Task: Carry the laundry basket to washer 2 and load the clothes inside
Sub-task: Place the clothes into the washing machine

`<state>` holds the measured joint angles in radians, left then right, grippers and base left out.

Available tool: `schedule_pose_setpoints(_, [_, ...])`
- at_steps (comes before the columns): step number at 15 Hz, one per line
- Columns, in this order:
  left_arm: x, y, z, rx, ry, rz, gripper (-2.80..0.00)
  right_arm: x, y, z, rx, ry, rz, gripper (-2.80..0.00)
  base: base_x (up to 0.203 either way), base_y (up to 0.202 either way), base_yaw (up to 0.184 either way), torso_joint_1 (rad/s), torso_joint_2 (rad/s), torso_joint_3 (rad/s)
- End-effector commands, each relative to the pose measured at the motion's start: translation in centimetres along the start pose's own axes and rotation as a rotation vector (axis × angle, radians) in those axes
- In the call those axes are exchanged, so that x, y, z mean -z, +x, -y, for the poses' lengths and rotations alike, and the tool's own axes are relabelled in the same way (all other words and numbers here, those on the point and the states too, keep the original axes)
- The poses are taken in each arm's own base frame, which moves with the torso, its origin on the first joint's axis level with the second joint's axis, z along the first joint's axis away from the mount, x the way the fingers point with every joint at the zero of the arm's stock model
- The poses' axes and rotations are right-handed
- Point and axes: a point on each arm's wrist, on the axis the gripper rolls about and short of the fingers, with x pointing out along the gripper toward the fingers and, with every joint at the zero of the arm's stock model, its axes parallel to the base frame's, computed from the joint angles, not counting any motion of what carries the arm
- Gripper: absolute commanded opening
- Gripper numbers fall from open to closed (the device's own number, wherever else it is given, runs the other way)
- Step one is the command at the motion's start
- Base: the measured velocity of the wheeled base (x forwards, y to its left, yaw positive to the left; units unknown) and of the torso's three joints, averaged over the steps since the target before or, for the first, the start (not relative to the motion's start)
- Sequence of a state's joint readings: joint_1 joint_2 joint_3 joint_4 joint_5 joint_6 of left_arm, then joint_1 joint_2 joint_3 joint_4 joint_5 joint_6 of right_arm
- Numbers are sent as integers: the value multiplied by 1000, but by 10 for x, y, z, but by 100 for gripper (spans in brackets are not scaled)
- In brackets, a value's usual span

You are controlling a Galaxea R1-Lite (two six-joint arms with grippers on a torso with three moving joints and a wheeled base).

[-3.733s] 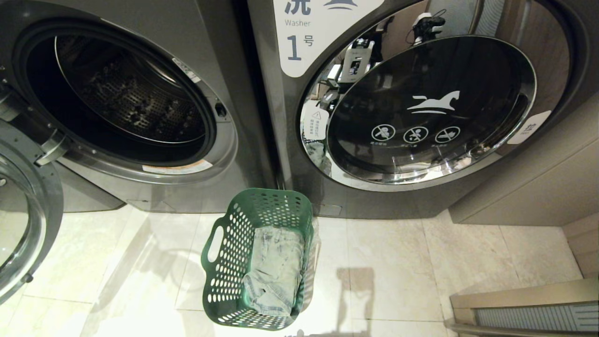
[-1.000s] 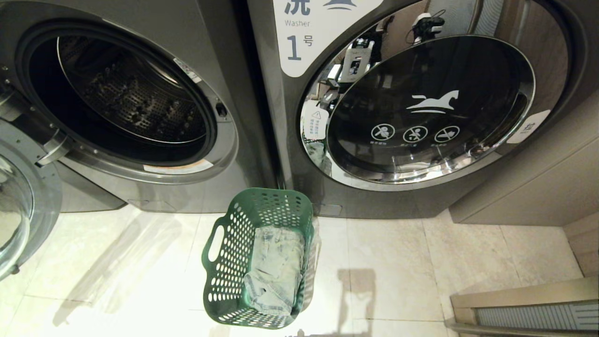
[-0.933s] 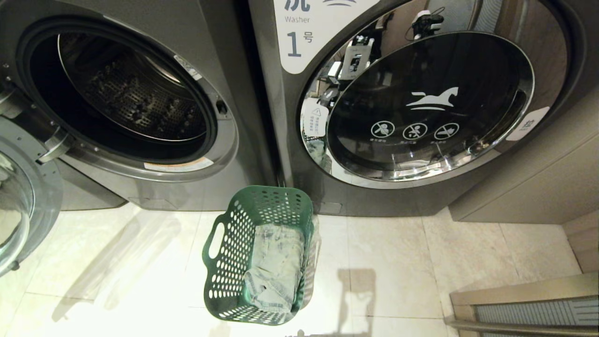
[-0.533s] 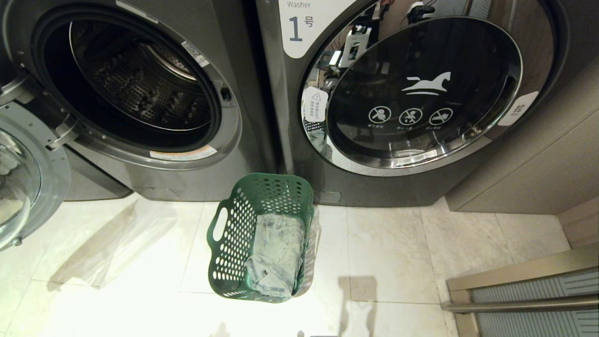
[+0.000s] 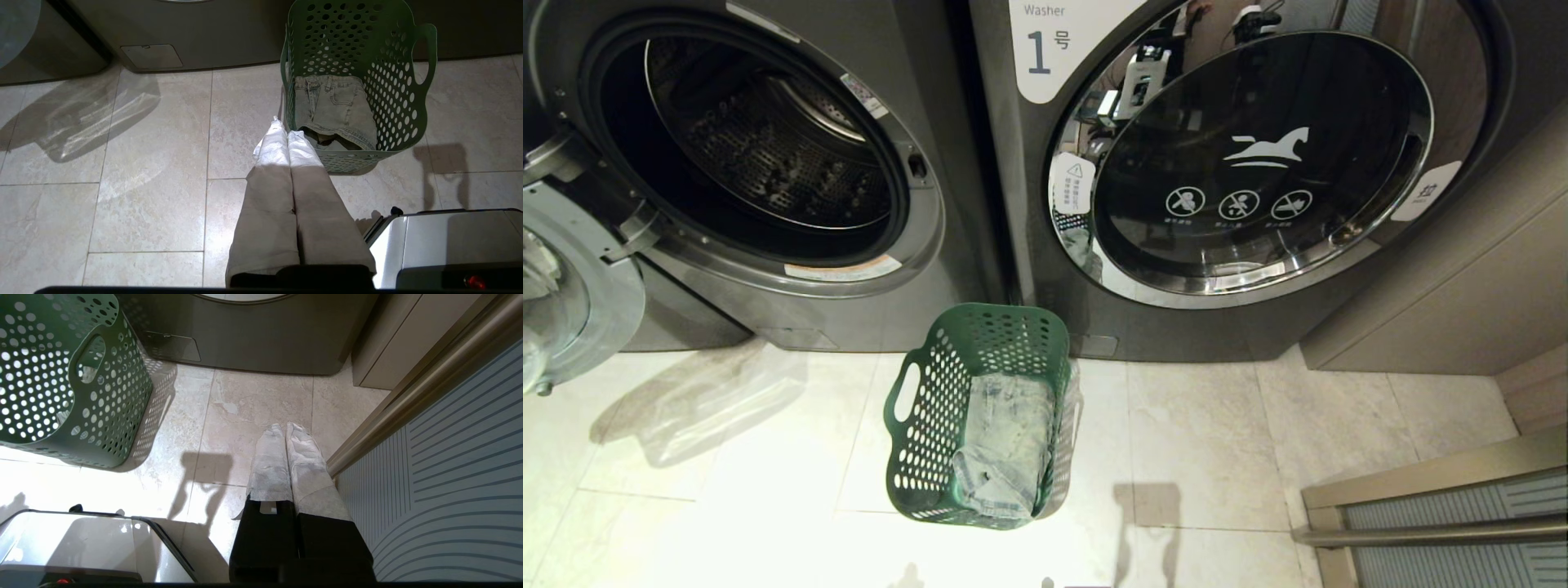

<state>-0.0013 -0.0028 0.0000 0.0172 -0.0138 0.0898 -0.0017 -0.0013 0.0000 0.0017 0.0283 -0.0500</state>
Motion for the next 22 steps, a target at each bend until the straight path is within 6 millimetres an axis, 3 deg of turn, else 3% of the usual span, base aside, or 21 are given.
schedule_pose_setpoints(1, [1, 0, 0, 0, 2, -4, -280, 0, 0, 0, -1, -1, -1, -280, 0, 0, 0, 0, 0, 0])
schedule_pose_setpoints(22, [0, 0, 0, 7, 2, -2, -280, 0, 0, 0, -3, -1, 1, -280, 0, 182, -2, 1, 2, 2])
